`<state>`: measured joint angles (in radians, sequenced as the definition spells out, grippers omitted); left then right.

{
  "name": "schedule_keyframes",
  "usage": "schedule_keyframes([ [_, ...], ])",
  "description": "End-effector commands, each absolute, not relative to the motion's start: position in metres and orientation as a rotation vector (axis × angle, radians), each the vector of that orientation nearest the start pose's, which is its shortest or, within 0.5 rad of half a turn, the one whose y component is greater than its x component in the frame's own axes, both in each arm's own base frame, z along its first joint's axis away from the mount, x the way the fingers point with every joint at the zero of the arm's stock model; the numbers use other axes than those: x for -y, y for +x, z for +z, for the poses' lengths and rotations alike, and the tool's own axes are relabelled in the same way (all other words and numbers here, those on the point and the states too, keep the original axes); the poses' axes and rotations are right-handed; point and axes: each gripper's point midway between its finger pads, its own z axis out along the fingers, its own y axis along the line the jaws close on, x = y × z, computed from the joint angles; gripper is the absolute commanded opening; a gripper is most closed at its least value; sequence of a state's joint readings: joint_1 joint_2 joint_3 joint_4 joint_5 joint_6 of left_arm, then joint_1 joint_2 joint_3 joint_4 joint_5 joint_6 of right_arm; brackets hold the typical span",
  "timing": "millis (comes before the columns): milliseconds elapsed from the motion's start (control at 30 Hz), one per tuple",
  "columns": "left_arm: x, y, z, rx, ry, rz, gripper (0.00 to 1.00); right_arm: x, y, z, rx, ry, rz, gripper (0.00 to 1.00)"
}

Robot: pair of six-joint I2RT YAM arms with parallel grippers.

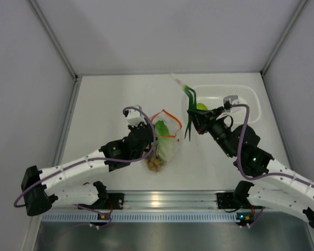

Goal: Open the zip-top bag and remove the fake food

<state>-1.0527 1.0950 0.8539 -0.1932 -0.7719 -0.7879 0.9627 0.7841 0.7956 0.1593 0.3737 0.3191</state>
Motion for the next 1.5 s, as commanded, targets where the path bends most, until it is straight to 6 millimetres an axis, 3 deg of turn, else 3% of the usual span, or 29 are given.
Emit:
schedule_keyframes([
  [0,0.236,0.263,0.259,-1.851,-0.229,-0.479,0.00,-0.205,0.237,0.379,-1.414,-0.040,0.749,0.00],
  [133,0.227,0.271,0.275,-1.846,-0.205,-0.486,0.00,-0.186,0.257,0.369,-1.448,-0.020,0.679,0.00],
  [300,0.212,0.276,0.288,-1.855,-0.141,-0.436,0.00,-0.146,0.291,0.348,-1.510,0.058,0.556,0.00],
  [433,0.202,0.280,0.300,-1.859,-0.114,-0.405,0.00,-0.133,0.310,0.325,-1.607,0.063,0.565,0.00],
  [500,0.201,0.280,0.302,-1.861,-0.094,-0.391,0.00,-0.115,0.328,0.309,-1.683,0.099,0.523,0.00],
  [533,0.199,0.280,0.301,-1.868,-0.087,-0.377,0.00,-0.119,0.333,0.296,-1.743,0.068,0.557,0.00],
  [567,0.198,0.280,0.301,-1.871,-0.083,-0.371,0.00,-0.106,0.341,0.289,-1.771,0.097,0.539,0.00],
  [633,0.195,0.279,0.300,-1.873,-0.082,-0.367,0.00,-0.104,0.347,0.283,-1.822,0.071,0.575,0.00],
  [667,0.195,0.279,0.299,-1.875,-0.079,-0.366,0.00,-0.093,0.357,0.268,-1.876,0.082,0.559,0.00],
  [733,0.193,0.279,0.295,-1.880,-0.081,-0.359,0.00,-0.091,0.360,0.257,-1.952,0.047,0.587,0.00],
  [767,0.192,0.279,0.296,-1.878,-0.083,-0.359,0.00,-0.084,0.365,0.237,-2.029,0.074,0.586,0.00],
  [833,0.190,0.279,0.293,-1.882,-0.085,-0.352,0.00,-0.084,0.371,0.229,-2.069,0.050,0.605,0.00],
  [867,0.190,0.280,0.291,-1.885,-0.087,-0.350,0.00,-0.084,0.375,0.216,-2.112,0.052,0.615,0.00],
  [967,0.191,0.281,0.285,-1.900,-0.082,-0.345,0.00,-0.069,0.383,0.198,-2.177,0.073,0.619,0.00],
  [1133,0.195,0.281,0.276,-1.925,-0.066,-0.349,0.00,-0.055,0.396,0.183,-2.243,0.105,0.622,0.00],
  [1467,0.198,0.279,0.274,-1.933,-0.054,-0.381,0.00,-0.046,0.417,0.167,-2.405,0.115,0.595,0.00],
])
